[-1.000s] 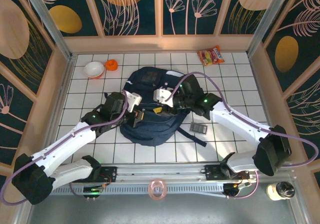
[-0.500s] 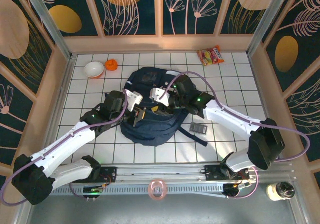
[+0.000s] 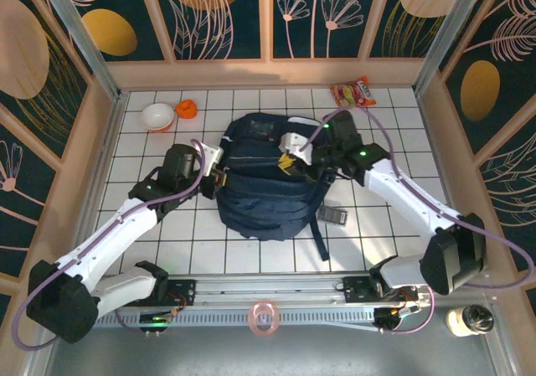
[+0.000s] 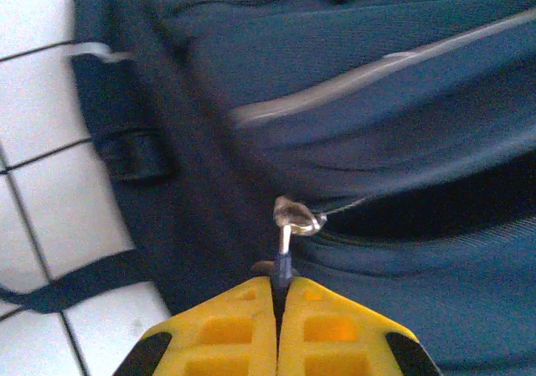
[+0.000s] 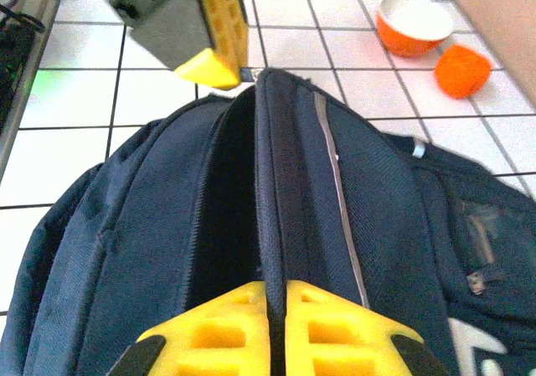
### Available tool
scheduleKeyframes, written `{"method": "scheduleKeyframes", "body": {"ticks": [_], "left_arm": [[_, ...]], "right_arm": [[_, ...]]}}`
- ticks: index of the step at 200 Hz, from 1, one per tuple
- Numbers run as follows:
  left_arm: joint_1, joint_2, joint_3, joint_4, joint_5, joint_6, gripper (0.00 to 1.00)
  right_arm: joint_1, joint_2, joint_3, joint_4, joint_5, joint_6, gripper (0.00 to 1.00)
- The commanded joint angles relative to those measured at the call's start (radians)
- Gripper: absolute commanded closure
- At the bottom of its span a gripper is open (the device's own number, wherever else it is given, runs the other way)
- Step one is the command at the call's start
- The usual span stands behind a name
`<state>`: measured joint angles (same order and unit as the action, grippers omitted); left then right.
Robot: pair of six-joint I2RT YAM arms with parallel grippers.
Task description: Pack the student bag
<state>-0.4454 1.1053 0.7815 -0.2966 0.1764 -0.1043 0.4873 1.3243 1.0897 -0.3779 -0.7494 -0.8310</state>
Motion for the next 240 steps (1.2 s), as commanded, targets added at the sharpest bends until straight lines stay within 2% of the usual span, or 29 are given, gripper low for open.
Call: {"method": "scheduleKeyframes", "body": {"ticks": [1,20,38,48,68,85,102,111,143,169,182,194,202,215,224,233,240], "left_arm": [[0.091,0.045,-0.036,0.077,-0.150,0.036,1.00],[0.115,0.088,-0.042,0.161,-0.105,0.051,1.00],[0.116,0.115,-0.038,0.242,-0.016,0.079,0.98],[0.116,0.123,-0.030,0.276,0.042,0.117,0.83],[0.114,0.105,0.012,0.255,0.193,0.270,0.43],[0.115,0.053,0.037,0.200,0.318,0.448,0.29],[0.109,-0.006,0.032,0.194,0.432,0.580,0.22],[0.093,-0.025,0.032,0.199,0.457,0.631,0.20],[-0.061,0.044,0.084,0.183,0.367,0.756,0.16],[-0.117,0.167,0.144,0.239,0.320,0.730,0.17],[-0.136,0.218,0.159,0.299,0.261,0.700,0.19],[-0.140,0.256,0.178,0.323,0.249,0.683,0.26],[-0.141,0.271,0.183,0.327,0.226,0.676,0.37],[-0.141,0.260,0.162,0.370,0.151,0.621,0.69],[-0.142,0.236,0.135,0.400,0.084,0.584,0.87],[-0.141,0.204,0.117,0.411,0.008,0.547,0.99],[-0.142,0.184,0.112,0.395,-0.055,0.520,1.00]], "right_arm": [[-0.075,-0.076,0.001,-0.042,-0.168,-0.072,1.00],[-0.090,-0.063,0.004,-0.063,-0.200,-0.102,1.00],[-0.090,-0.042,0.010,-0.088,-0.229,-0.136,1.00],[-0.093,-0.036,0.009,-0.086,-0.237,-0.143,1.00],[-0.100,-0.018,0.015,-0.082,-0.241,-0.153,1.00],[-0.103,-0.003,0.023,-0.081,-0.256,-0.163,1.00],[-0.104,0.012,0.031,-0.079,-0.273,-0.163,1.00],[-0.103,0.019,0.036,-0.079,-0.278,-0.161,1.00],[-0.101,0.030,0.041,-0.072,-0.286,-0.152,1.00],[-0.096,0.036,0.045,-0.075,-0.287,-0.147,1.00],[-0.093,0.036,0.047,-0.078,-0.287,-0.143,1.00],[-0.093,0.032,0.047,-0.081,-0.286,-0.135,1.00],[-0.093,0.027,0.048,-0.082,-0.280,-0.124,1.00],[-0.096,0.013,0.044,-0.076,-0.266,-0.089,1.00],[-0.100,-0.001,0.036,-0.058,-0.255,-0.041,1.00],[-0.110,-0.020,0.016,-0.018,-0.237,0.060,0.90],[-0.114,-0.037,-0.006,0.033,-0.207,0.154,0.79]]}}
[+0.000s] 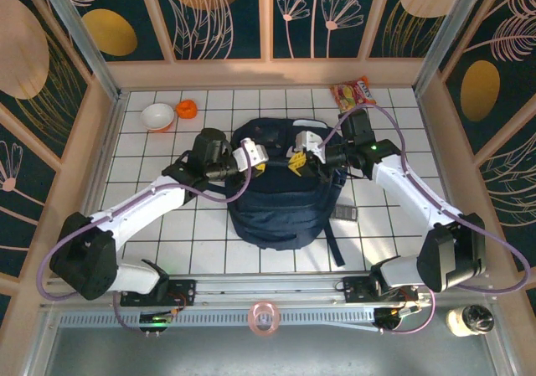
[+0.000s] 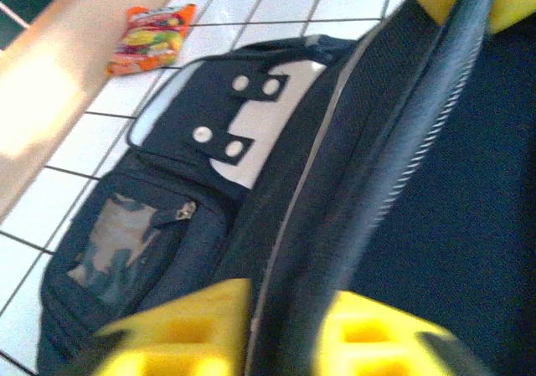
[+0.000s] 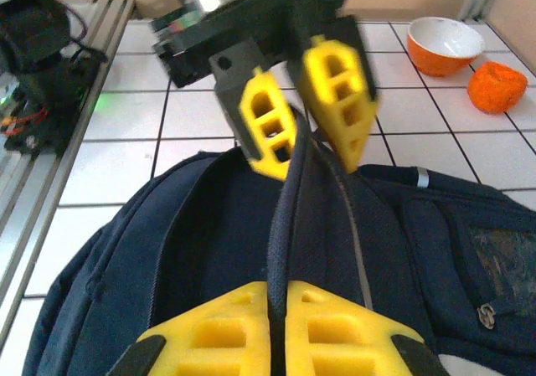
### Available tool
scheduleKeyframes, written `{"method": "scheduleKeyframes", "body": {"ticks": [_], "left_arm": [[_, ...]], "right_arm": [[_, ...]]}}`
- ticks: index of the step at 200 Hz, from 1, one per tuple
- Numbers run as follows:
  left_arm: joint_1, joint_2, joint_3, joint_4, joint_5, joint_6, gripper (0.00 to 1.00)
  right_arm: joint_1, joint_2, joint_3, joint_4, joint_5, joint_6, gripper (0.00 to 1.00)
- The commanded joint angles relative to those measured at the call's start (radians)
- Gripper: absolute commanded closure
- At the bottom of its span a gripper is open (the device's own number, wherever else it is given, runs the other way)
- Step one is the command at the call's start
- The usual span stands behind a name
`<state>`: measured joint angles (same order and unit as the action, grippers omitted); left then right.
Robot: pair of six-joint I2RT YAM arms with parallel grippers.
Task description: Pack the student bag
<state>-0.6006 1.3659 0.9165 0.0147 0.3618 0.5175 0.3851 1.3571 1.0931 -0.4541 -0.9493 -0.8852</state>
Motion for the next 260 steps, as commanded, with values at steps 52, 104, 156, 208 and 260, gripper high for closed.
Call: {"method": "scheduleKeyframes", "body": {"ticks": [52,104,156,208,260], "left_arm": [[0.039,-0.225,-0.030,-0.162,-0.458,-0.164,1.00],[0.061,-0.254,-0.008,-0.245,-0.433,-0.237,1.00],[0.062,-0.245,0.001,-0.272,-0.425,-0.269,1.00],[0.062,-0.239,-0.005,-0.258,-0.382,-0.276,1.00],[0.063,-0.211,-0.018,-0.233,-0.337,-0.282,1.00]], "right_arm": [[-0.066,-0.234,-0.132,0.100,0.312,0.460,0.60],[-0.185,-0.253,-0.101,-0.161,0.587,0.349,0.51],[-0.157,-0.328,-0.207,-0.238,0.695,0.252,0.43],[-0.111,-0.450,-0.344,-0.321,0.727,0.164,0.31],[-0.085,-0.378,-0.448,-0.244,0.753,0.066,0.29]]}}
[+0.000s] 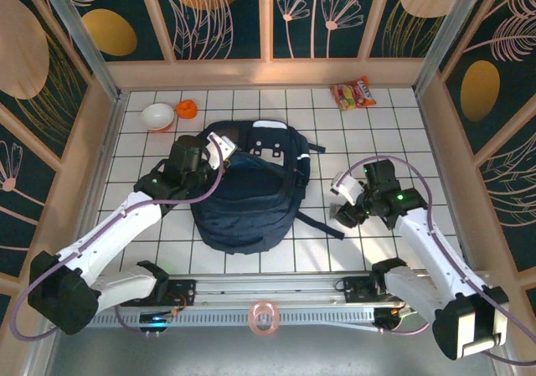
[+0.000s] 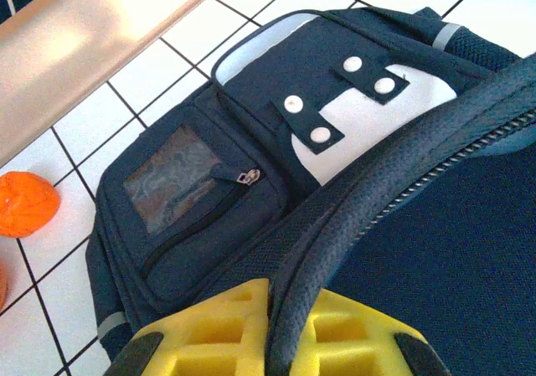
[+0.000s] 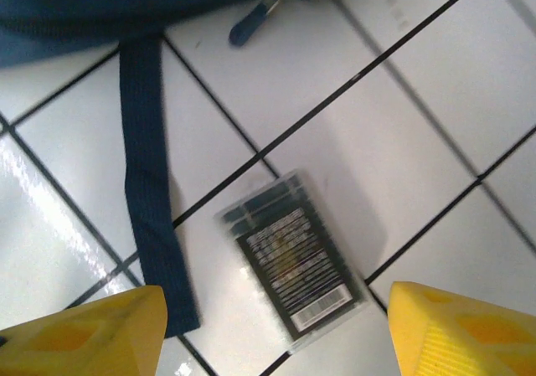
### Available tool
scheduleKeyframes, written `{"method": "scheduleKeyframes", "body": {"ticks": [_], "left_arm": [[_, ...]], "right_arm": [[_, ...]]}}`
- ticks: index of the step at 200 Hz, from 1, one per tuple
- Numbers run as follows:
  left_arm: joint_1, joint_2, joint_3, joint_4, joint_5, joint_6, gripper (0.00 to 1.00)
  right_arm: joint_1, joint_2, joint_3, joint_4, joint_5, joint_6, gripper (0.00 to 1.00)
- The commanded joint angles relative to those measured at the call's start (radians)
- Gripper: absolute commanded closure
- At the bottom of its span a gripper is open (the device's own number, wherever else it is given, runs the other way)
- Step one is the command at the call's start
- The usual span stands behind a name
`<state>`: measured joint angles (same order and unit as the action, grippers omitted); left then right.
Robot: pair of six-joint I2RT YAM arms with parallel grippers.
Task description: Pack the student bag
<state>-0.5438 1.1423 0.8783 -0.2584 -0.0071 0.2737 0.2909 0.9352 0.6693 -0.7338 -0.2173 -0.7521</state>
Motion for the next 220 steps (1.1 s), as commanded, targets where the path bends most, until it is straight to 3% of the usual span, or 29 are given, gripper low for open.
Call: {"method": "scheduleKeyframes", "body": {"ticks": [1,49,114,220], "left_arm": [[0.006,0.013,0.021,0.041,0.033,-0.039,1.00],[0.008,0.046,0.030,0.053,0.076,-0.043,1.00],[0.018,0.075,0.043,0.048,0.101,-0.053,1.00],[0.028,0.074,0.040,0.066,0.127,-0.062,1.00]], "right_arm": [[0.010,0.050,-0.025,0.040,0.020,-0.070,0.30],[0.014,0.253,0.008,0.098,0.047,-0.144,0.30],[0.008,0.493,0.110,0.048,0.092,-0.206,0.29],[0.011,0.616,0.082,0.122,0.182,-0.209,0.31]]}}
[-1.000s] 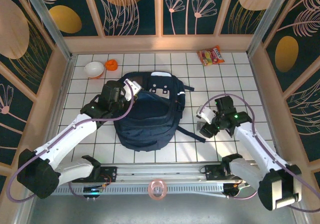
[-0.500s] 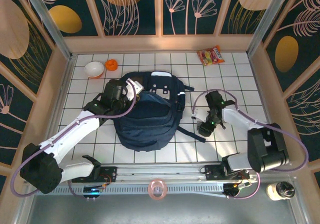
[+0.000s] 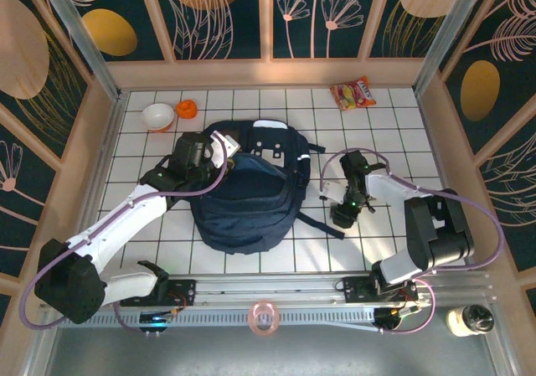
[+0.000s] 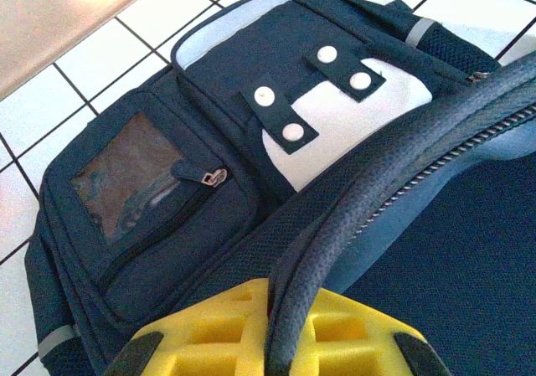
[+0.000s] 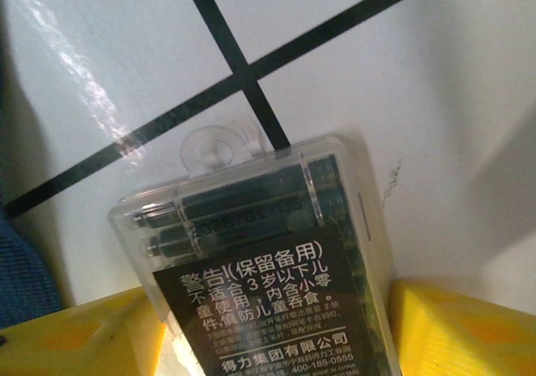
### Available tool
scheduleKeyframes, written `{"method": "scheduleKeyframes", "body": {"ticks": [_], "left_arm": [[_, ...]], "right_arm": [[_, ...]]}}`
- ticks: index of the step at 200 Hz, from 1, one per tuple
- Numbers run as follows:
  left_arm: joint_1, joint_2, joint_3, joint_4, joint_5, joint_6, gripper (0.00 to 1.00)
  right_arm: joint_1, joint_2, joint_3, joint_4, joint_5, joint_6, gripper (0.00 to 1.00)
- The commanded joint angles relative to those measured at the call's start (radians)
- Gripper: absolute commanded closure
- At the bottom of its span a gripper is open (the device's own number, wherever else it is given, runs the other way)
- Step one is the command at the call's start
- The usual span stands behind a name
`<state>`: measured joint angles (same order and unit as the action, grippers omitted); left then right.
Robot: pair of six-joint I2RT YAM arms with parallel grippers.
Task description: Pack the student bag
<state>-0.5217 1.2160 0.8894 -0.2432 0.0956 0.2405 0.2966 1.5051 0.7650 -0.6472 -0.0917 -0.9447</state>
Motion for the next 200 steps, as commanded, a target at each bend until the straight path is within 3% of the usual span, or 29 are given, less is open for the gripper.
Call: {"method": "scheduleKeyframes", "body": {"ticks": [1,25,69,137,162,200], "left_arm": [[0.006,0.000,0.028,0.051,0.024,-0.029,1.00],[0.006,0.000,0.032,0.059,0.034,-0.032,1.00],[0.006,-0.007,0.039,0.062,0.051,-0.038,1.00],[0.006,-0.020,0.022,0.077,0.105,-0.094,1.00],[0.006,-0.029,0.014,0.096,0.133,-0.117,1.00],[0.006,-0.027,0.026,0.119,0.201,-0.153,1.00]], "right_arm": [[0.006,0.049,-0.013,0.037,0.057,-0.017,0.31],[0.004,0.080,-0.021,0.087,0.070,-0.013,0.35],[0.003,0.021,-0.001,0.048,0.021,-0.026,0.57],[0.016,-0.180,0.113,-0.077,-0.120,0.000,0.69],[0.092,-0.271,0.209,-0.083,-0.134,0.025,0.69],[0.307,-0.353,0.334,0.026,-0.133,0.020,0.69]]}}
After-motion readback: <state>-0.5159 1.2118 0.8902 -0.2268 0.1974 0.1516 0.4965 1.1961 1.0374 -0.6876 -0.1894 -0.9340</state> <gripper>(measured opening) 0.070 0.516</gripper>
